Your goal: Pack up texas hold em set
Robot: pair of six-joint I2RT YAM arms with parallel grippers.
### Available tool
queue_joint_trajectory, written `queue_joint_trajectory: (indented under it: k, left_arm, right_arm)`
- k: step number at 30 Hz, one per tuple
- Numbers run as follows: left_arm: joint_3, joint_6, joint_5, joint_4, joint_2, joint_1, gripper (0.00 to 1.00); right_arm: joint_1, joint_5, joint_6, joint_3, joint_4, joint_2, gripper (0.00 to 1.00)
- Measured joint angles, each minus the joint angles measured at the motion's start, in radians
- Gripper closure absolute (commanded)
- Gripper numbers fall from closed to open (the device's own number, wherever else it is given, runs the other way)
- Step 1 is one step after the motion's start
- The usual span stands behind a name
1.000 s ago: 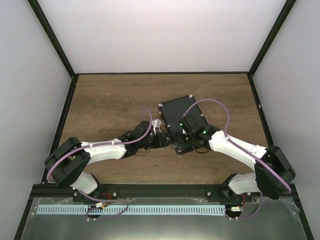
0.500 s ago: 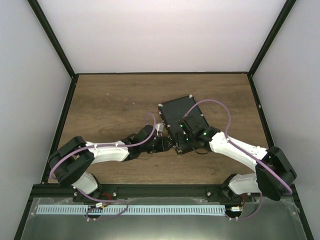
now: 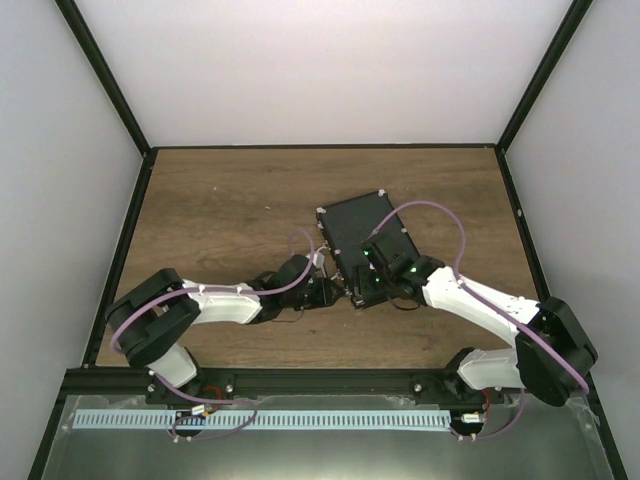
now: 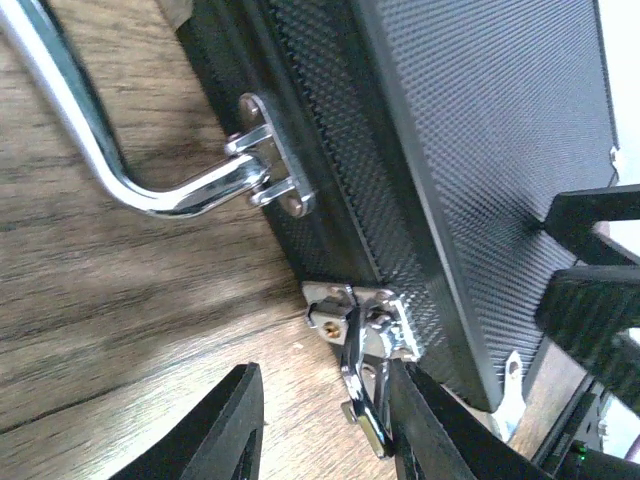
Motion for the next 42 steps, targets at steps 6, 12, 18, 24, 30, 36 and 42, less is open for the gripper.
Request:
queue_joint_trajectory:
  k: [6,12,18,24,30,36,42]
  left_arm:
    - [-0.042,-0.001,-0.015,0.03,0.002,0.0,0.64]
    - [-0.065,0.001,-0.018,0.053,0.028,0.0,0.64]
    - [-0.043,0.024,0.0,0.064,0.069,0.0,0.63]
    - [-0.058,0.033,-0.019,0.023,0.027,0.0,0.59]
    - [-0.08,0.04,-0.013,0.005,-0.063,0.0,0.54]
    - [-0.04,0.038,0.053,0.057,0.024,0.0,0.63]
    - [-0.039,0.021,0.077,0.087,0.08,0.0,0.71]
  right_arm:
    - [0.0,-0.025,-0.001,0.0,0.005,-0.001,0.36]
    - [-0.002,-0.052,-0.005,0.001,0.01,-0.001,0.36]
    - [-0.002,-0.064,-0.014,0.007,-0.007,-0.001,0.36]
    - [-0.002,-0.064,-0.016,0.008,-0.014,-0.004,0.36]
    - [-0.002,-0.07,-0.016,0.012,-0.048,-0.017,0.36]
    - [-0.002,-0.071,-0.028,0.045,-0.089,-0.024,0.36]
    - [-0.002,-0.09,-0.038,0.046,-0.1,-0.036,0.36]
